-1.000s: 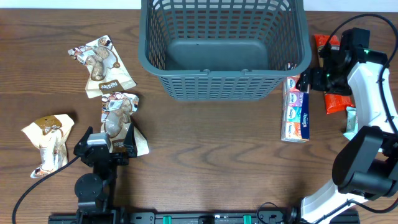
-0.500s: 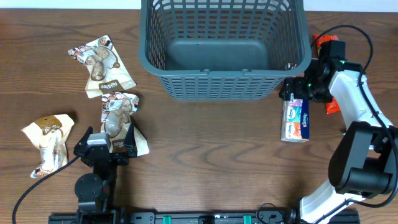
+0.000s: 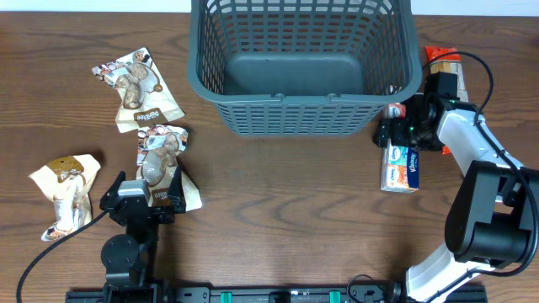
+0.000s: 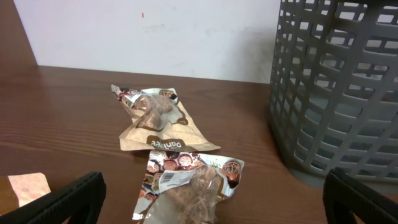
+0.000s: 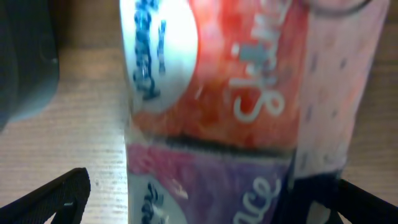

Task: Pack container
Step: 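Close right gripper on the Kleenex tissue pack and lift it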

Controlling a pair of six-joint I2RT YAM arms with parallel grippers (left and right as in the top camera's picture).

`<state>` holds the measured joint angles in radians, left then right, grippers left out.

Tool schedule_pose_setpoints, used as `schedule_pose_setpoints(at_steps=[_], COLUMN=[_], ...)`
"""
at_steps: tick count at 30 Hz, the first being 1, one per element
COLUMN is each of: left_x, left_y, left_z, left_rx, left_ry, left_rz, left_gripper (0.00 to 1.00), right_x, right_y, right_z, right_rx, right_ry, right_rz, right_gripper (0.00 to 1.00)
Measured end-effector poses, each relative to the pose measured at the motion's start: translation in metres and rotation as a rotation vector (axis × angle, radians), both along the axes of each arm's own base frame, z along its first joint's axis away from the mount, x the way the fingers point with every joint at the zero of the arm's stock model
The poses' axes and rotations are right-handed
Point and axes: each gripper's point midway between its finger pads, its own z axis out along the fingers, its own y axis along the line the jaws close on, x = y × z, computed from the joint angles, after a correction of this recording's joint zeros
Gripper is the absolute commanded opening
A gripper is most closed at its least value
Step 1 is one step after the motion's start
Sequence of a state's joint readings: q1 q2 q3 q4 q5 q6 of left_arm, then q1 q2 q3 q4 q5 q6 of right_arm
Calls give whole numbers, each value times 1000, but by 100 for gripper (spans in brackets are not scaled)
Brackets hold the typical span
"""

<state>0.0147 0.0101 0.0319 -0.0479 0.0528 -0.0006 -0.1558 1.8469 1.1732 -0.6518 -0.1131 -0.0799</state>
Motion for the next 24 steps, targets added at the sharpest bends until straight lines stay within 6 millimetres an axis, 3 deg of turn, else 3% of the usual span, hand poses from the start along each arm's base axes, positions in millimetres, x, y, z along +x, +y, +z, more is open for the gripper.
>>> schedule_pose_setpoints(at_steps=[7,24], left_x=[0,0], left_y=[0,0], left_z=[0,0], left_rx=[0,0], left_ry=[0,0], left_rz=[0,0], left_gripper=[98,99], right_x=[14,5], right_y=[-2,-30], right_z=[-1,-13], right_rx=[-13,-37], right_ry=[-69,-47], right_rz=[-1,-91], right_gripper=[99,98])
